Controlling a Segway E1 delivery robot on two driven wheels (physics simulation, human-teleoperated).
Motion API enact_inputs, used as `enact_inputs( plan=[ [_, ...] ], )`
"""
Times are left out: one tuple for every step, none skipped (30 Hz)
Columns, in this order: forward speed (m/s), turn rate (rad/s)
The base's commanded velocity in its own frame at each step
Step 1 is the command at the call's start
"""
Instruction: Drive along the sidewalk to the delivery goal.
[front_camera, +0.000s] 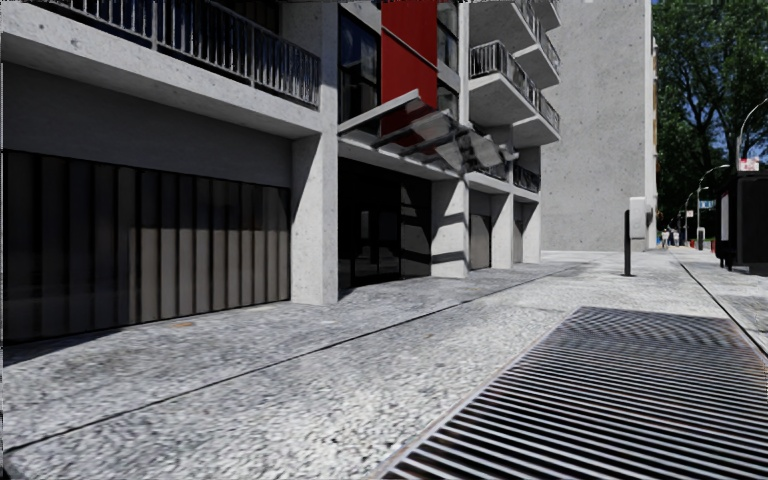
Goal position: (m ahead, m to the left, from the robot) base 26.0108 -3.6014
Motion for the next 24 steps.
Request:
enact_inputs(
  plan=[
    [2.0,-0.68],
    [2.0,-0.68],
    [2.0,-0.69],
    [2.0,-0.69],
    [2.0,-0.69],
    [2.0,-0.69],
    [2.0,-0.69],
    [2.0,-0.69],
    [2.0,-0.69],
    [2.0,-0.69],
    [2.0,-0.69],
    [2.0,-0.69],
    [2.0,-0.69],
    [2.0,-0.69],
    [2.0,-0.69],
    [2.0,-0.69],
    [2.0,-0.69],
    [2.0,-0.69],
    [2.0,-0.69],
    [2.0,-0.69],
    [2.0,-0.69],
    [2.0,-0.69],
    [2.0,-0.67],
    [2.0,-0.64]
  ],
)
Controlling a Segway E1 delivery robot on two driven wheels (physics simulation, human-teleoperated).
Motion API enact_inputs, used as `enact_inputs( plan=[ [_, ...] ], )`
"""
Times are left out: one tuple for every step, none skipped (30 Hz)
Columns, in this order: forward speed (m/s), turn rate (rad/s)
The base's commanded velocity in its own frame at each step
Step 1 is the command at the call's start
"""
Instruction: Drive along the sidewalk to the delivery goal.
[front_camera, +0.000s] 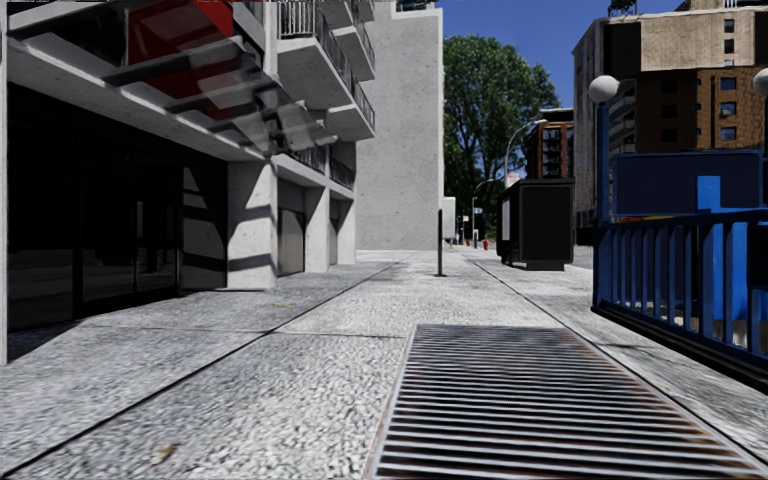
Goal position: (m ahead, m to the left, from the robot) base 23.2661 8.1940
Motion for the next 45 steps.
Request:
enact_inputs(
  plan=[
    [2.0,-0.64],
    [2.0,-0.57],
    [2.0,-0.52],
    [2.0,-0.46],
    [2.0,-0.46],
    [2.0,-0.04],
    [2.0,0.0],
    [2.0,0.0],
    [2.0,0.0],
    [2.0,0.0],
    [2.0,0.0],
    [2.0,0.0],
    [2.0,0.0],
    [2.0,0.0],
    [2.0,0.0],
    [2.0,0.0],
    [2.0,0.0],
    [2.0,0.0],
    [2.0,0.0],
    [2.0,0.0],
    [2.0,0.0],
    [2.0,0.0],
    [2.0,0.0],
    [2.0,0.0],
    [2.0,0.0],
    [2.0,0.0],
    [2.0,0.0],
    [2.0,0.0],
    [2.0,0.0],
    [2.0,0.0],
    [2.0,0.0],
    [2.0,0.0],
    [2.0,0.0],
    [2.0,0.0],
    [2.0,0.0],
    [2.0,0.0],
    [2.0,0.0],
    [2.0,0.0],
    [2.0,0.0],
    [2.0,0.0],
    [2.0,0.0],
    [2.0,0.0],
    [2.0,0.0],
    [2.0,0.0],
    [2.0,0.0]
  ],
)
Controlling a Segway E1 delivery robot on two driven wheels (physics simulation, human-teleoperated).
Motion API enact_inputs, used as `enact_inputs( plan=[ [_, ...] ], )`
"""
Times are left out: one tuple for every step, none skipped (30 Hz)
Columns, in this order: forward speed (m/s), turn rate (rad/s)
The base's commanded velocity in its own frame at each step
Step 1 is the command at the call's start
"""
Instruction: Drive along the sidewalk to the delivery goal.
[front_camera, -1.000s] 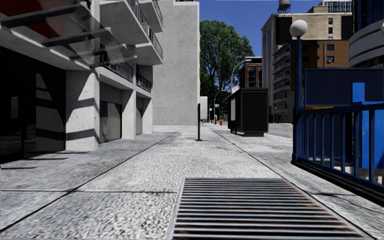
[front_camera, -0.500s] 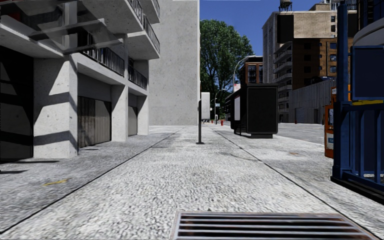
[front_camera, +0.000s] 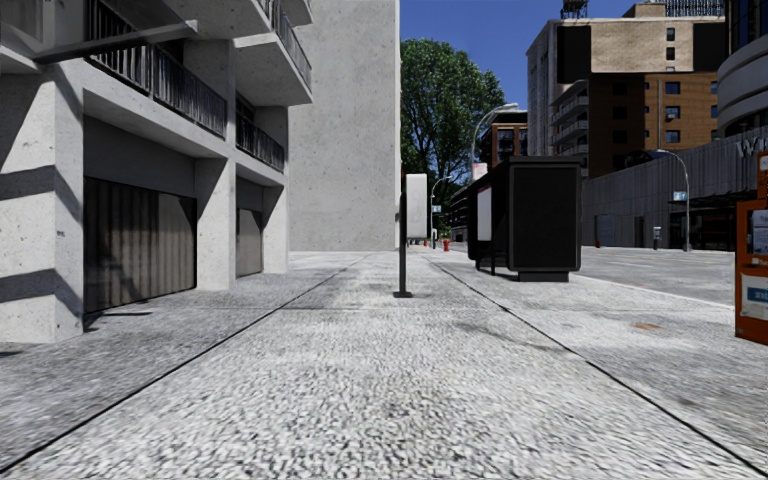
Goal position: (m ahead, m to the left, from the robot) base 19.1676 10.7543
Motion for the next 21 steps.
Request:
enact_inputs(
  plan=[
    [2.0,0.0],
    [2.0,0.0],
    [2.0,0.0],
    [2.0,0.0],
    [2.0,0.0],
    [2.0,0.0],
    [2.0,0.0],
    [2.0,0.0],
    [2.0,0.0],
    [2.0,0.0],
    [2.0,0.0],
    [2.0,0.03],
    [2.0,0.08],
    [2.0,0.2],
    [2.0,0.2],
    [2.0,0.3],
    [2.0,0.32],
    [2.0,0.32],
    [2.0,0.33],
    [2.0,0.33],
    [2.0,0.21]
  ],
)
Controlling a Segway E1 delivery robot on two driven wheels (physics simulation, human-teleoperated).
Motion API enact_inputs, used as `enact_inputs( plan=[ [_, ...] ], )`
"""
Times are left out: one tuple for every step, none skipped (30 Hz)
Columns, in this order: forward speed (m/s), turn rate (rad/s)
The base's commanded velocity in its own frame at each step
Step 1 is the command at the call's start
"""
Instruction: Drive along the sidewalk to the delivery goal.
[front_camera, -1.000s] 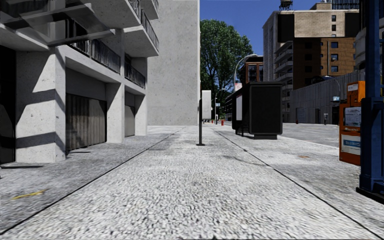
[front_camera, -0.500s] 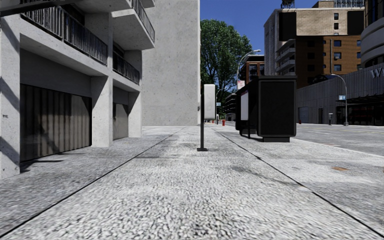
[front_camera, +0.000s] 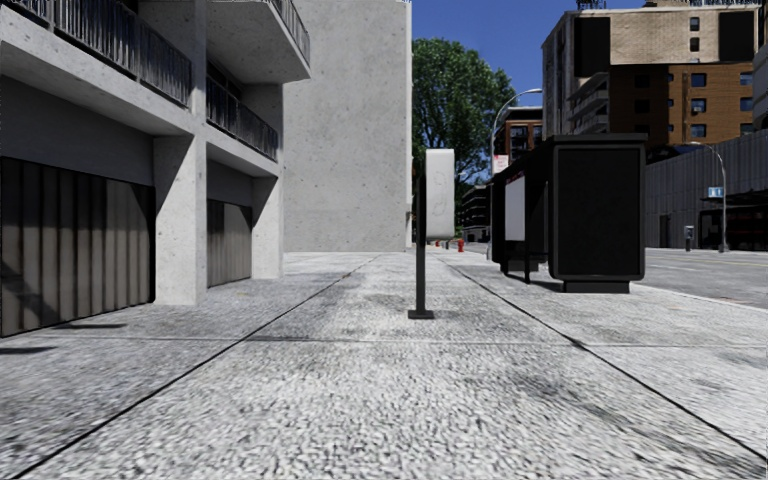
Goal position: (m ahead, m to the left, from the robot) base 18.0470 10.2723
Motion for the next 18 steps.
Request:
enact_inputs(
  plan=[
    [2.0,0.21],
    [2.0,0.03],
    [2.0,0.0],
    [2.0,0.0],
    [2.0,0.0],
    [2.0,0.0],
    [2.0,0.0],
    [2.0,0.0],
    [2.0,0.0],
    [2.0,0.0],
    [2.0,0.0],
    [2.0,0.0],
    [2.0,0.0],
    [2.0,0.0],
    [2.0,0.0],
    [2.0,0.0],
    [2.0,0.0],
    [2.0,0.25]
  ],
)
